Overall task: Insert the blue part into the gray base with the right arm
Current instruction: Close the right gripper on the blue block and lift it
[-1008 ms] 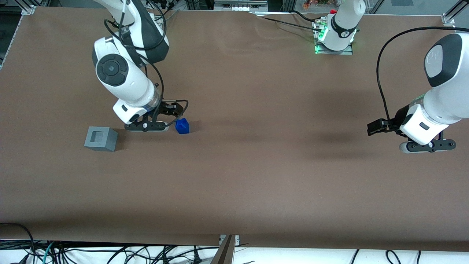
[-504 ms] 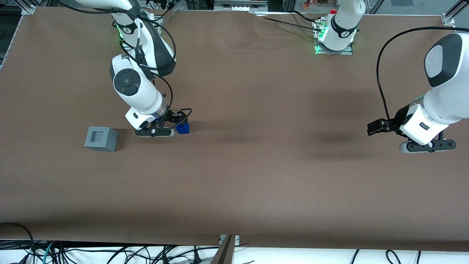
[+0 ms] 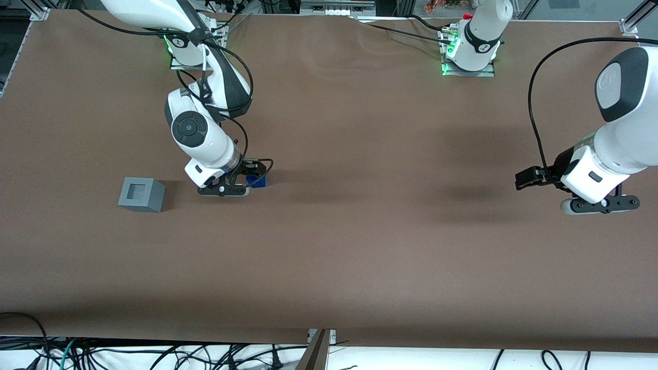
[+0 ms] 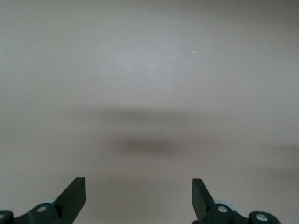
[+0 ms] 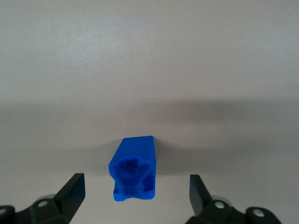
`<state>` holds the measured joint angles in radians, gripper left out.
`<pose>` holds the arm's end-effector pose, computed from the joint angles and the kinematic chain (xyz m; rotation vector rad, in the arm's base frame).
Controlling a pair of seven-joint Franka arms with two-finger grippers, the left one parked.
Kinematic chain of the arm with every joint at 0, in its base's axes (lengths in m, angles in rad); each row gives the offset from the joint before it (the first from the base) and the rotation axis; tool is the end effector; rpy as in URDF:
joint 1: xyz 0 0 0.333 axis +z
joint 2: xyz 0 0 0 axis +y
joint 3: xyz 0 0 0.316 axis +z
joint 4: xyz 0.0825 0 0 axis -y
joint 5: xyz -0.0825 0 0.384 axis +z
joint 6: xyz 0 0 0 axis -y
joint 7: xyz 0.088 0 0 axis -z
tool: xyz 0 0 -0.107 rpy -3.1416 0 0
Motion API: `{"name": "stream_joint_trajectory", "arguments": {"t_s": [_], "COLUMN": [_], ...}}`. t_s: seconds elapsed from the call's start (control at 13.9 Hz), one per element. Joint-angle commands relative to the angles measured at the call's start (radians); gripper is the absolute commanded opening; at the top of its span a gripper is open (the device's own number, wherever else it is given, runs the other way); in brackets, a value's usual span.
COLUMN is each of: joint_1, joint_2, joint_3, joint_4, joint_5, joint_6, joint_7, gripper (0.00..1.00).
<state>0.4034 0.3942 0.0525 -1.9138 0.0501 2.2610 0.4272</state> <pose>0.5570 0.2729 0.2854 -3.1072 0.0119 0.1043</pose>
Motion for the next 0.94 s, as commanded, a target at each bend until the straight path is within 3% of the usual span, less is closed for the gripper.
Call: {"name": "stream_joint_trajectory", "arguments": {"t_s": [0.0, 0.65, 0.86], "joint_1": [0.017, 0.02, 0.021], "joint_2": [-0.002, 0.044, 0.054], "joint_3": [0.004, 0.004, 0.004], "joint_4": [-0.022, -0.068, -0.093], "joint_5": [-0.012, -0.015, -0.056], "joint_6": [0.024, 0.129, 0.161], "joint_7": [-0.005, -0.005, -0.007], "gripper": [0.99, 0.99, 0.99]}}
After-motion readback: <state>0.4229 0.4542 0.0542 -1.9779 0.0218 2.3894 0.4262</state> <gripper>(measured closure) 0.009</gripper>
